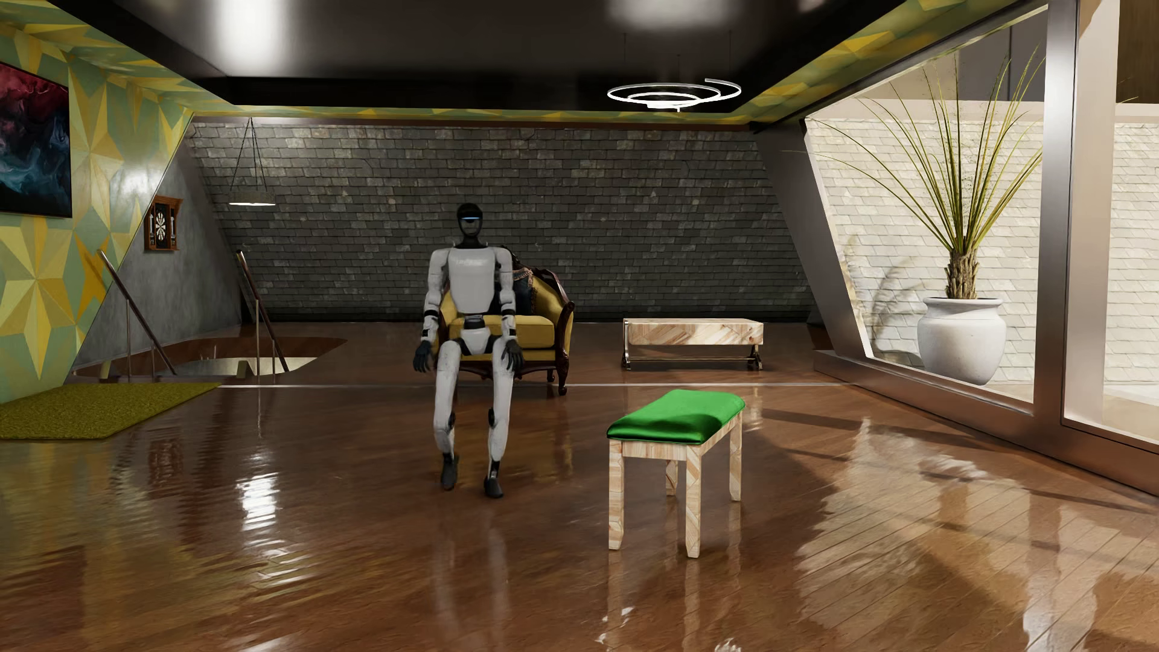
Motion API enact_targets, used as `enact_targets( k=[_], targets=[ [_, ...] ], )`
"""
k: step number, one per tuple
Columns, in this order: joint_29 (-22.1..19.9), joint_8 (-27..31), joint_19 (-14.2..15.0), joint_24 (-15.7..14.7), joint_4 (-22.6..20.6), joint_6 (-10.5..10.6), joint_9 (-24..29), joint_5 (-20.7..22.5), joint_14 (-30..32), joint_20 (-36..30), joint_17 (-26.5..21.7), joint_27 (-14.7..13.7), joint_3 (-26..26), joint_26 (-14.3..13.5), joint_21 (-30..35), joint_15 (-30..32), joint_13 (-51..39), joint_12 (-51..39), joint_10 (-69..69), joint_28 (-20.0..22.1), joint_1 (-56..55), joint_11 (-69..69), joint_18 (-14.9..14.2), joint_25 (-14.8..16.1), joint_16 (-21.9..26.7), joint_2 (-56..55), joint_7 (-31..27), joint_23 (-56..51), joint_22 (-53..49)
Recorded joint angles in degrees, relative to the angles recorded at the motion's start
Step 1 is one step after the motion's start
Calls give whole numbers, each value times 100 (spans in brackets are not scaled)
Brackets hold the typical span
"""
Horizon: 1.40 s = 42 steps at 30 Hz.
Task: Walk towards the dark orange armchair
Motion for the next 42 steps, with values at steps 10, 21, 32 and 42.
enact_targets(
  k=[10, 21, 32, 42],
  targets=[
    [369, -200, 169, -390, -55, 324, -235, 1029, -250, -412, 355, 146, -302, -314, -250, 107, 185, -688, -724, 296, 1616, -5741, -190, -171, 215, -551, -302, 380, -695],
    [93, -1061, -860, -65, 1200, 1181, -307, 2184, 2643, -1183, 786, -263, -232, -121, -64, -1020, -305, 645, 4862, -1307, -973, -4681, -1773, -706, 1107, 1026, -1763, 960, -247],
    [20, -352, -771, -516, 1222, 1070, -267, 2389, 1534, -179, 395, -588, 358, 200, 382, -1628, -1210, 1101, -1188, -502, -1960, -5263, -608, -128, 325, 2910, -635, 353, -677],
    [779, 21, 860, -183, -47, 255, -297, 815, 692, 0, -139, -107, 414, -91, 563, 1529, -385, 545, -69, -526, -896, -431, 320, -316, -200, 1505, -247, 737, -379]
  ],
)
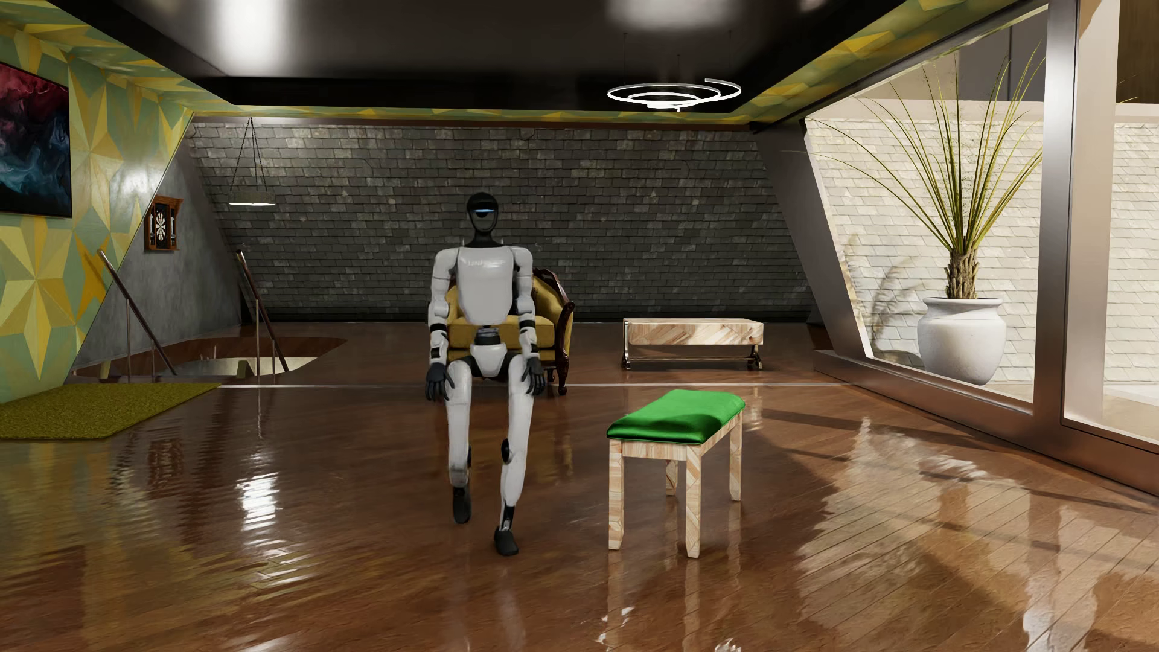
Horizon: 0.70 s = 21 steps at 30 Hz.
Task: Walk towards the dark orange armchair
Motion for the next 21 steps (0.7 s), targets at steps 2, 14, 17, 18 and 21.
enact_targets(
  k=[2, 14, 17, 18, 21],
  targets=[
    [-279, 351, -101, 0, -377, -186, 43, -342, -257, 128, -28, 310, -43, -13, -212, -1006, 78, -283, 43, 251, 262, 865, 21, 6, -47, -858, -154, 65, -39],
    [-552, 2523, -417, -36, -896, -27, 35, 483, -841, -405, 261, 158, -497, -56, -616, -1905, 192, -858, 238, 289, 1398, -4129, 19, 103, 12, -1435, -2926, -504, 107],
    [-637, 1895, -747, -48, -732, 235, 51, 478, -197, -489, 295, -30, -484, 111, -614, -1873, 15, -380, 1036, 44, 1165, -4527, -12, 112, 210, -971, -2956, -422, 287],
    [-730, 1634, -836, 68, -703, 330, 63, 503, 14, -738, 344, -146, -505, 44, -707, -1919, -36, -280, 1486, -130, 983, -4576, -117, 198, 345, -854, -3024, -420, 379],
    [-1097, 782, -1027, 328, -672, 622, 101, 619, 759, -1302, 496, -342, -584, -239, -912, -2243, -128, -191, 2878, -741, 387, -4304, -910, 340, 956, -725, -3301, -395, 419]
  ],
)
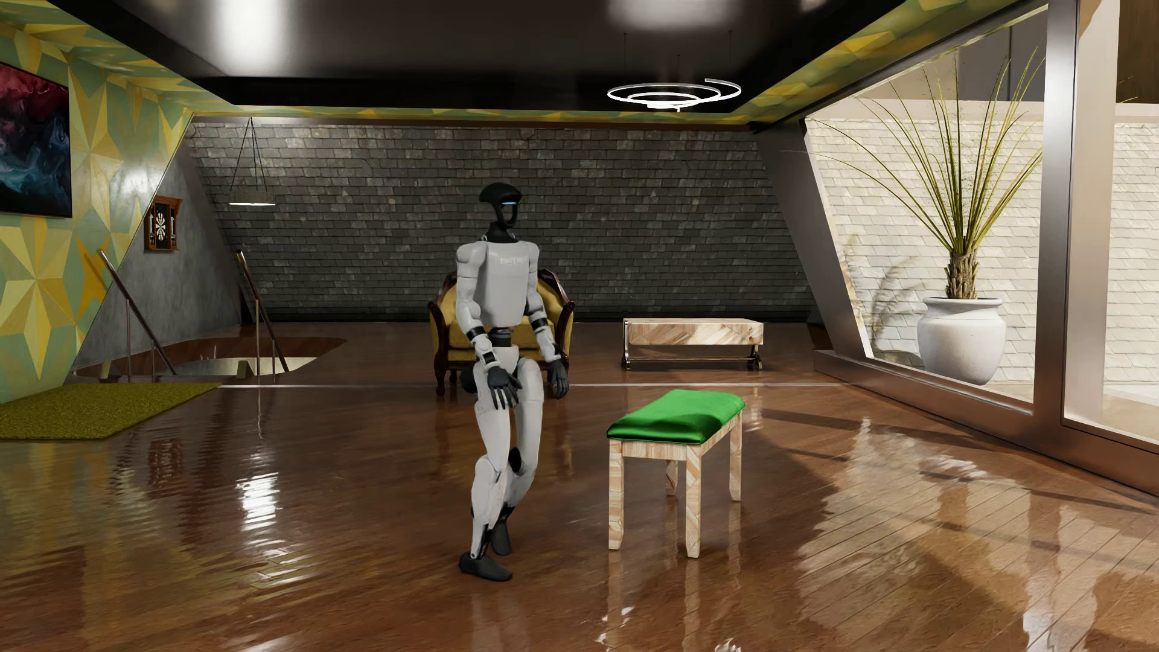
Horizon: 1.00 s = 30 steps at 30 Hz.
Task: Walk towards the dark orange armchair
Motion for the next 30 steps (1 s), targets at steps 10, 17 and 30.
enact_targets(
  k=[10, 17, 30],
  targets=[
    [367, -2539, -61, -709, 1979, 151, -38, -910, -1080, 993, -118, 160, -27, 177, 493, -148, 97, 20, -840, 770, -248, 103, -720, -410, -168, 663, 1750, 377, -1410],
    [235, -4181, 456, -294, 3055, 171, -239, -1295, -877, 615, -381, 531, 143, 496, 256, 195, 409, -111, -3535, 769, 685, -555, -251, 149, -524, 1466, 5646, 102, -918],
    [206, -2561, -138, -764, 229, -635, 124, -3351, -1672, 1144, -450, 276, 131, 777, 399, -365, 253, -134, -3031, 642, 792, 3250, 767, 170, -898, 63, 2895, -376, 205]
  ],
)
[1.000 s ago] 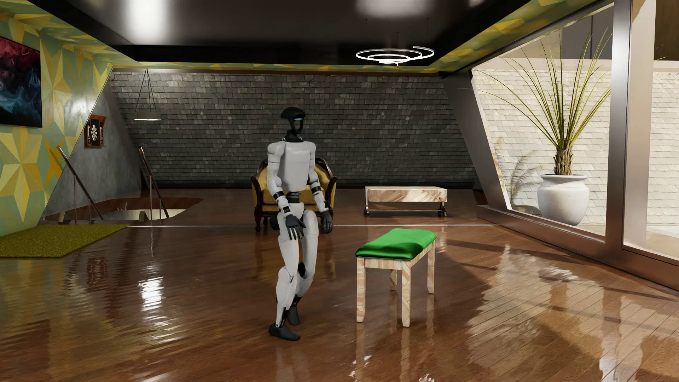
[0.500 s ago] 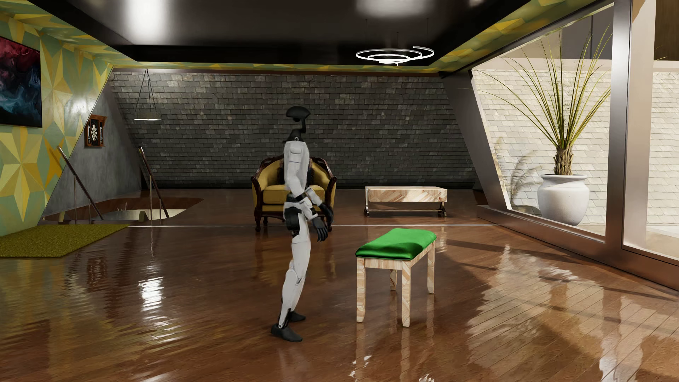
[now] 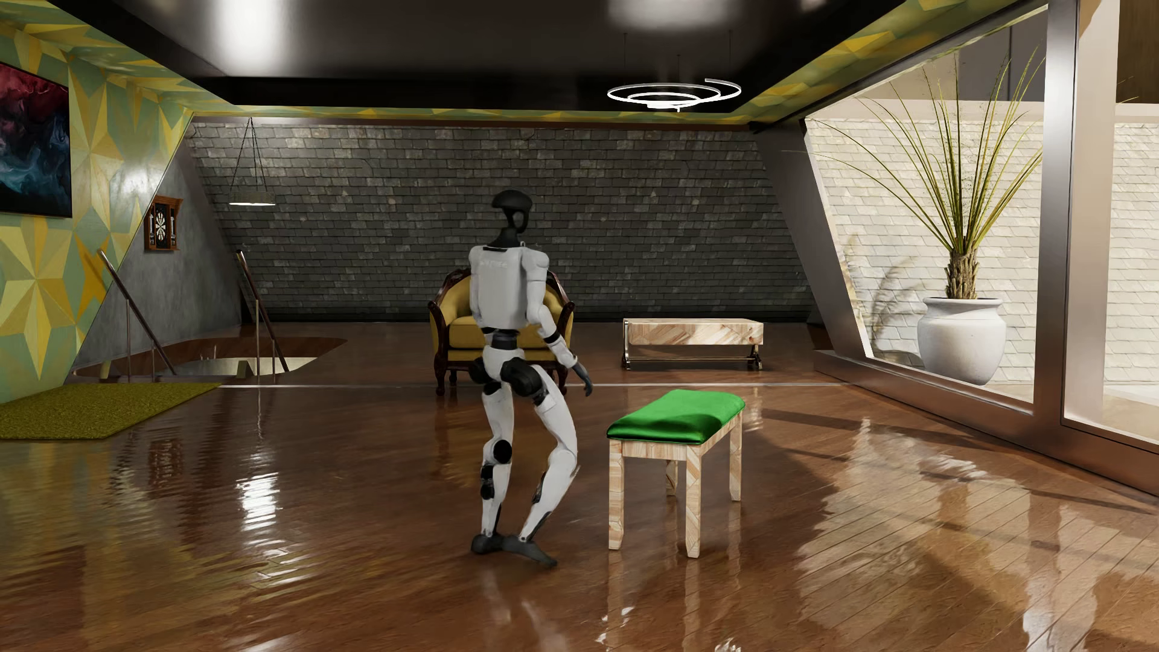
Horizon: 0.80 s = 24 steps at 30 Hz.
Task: Walk towards the dark orange armchair
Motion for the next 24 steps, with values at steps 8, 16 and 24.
enact_targets(
  k=[8, 16, 24],
  targets=[
    [493, 2132, 337, -430, -527, -69, 159, 3135, 70, 993, 81, -65, 54, -1873, 557, 607, 175, 338, -135, 1736, 605, -2749, 354, -427, -178, -1385, -2086, 35, -2534],
    [297, 2553, 304, -121, -589, 199, 153, 3669, 477, 468, 66, 287, 50, -1395, 313, 1667, 260, 247, -137, 1137, 1563, -4006, 862, -300, 0, -1077, -2675, 412, -1404],
    [-345, 1127, -286, 1222, 460, 859, 4, 3812, 2335, -980, 826, -238, -540, -1149, -611, 195, 132, 117, 4330, -2036, -547, -3088, -1978, -77, 1240, -369, -1210, 731, 332]
  ],
)
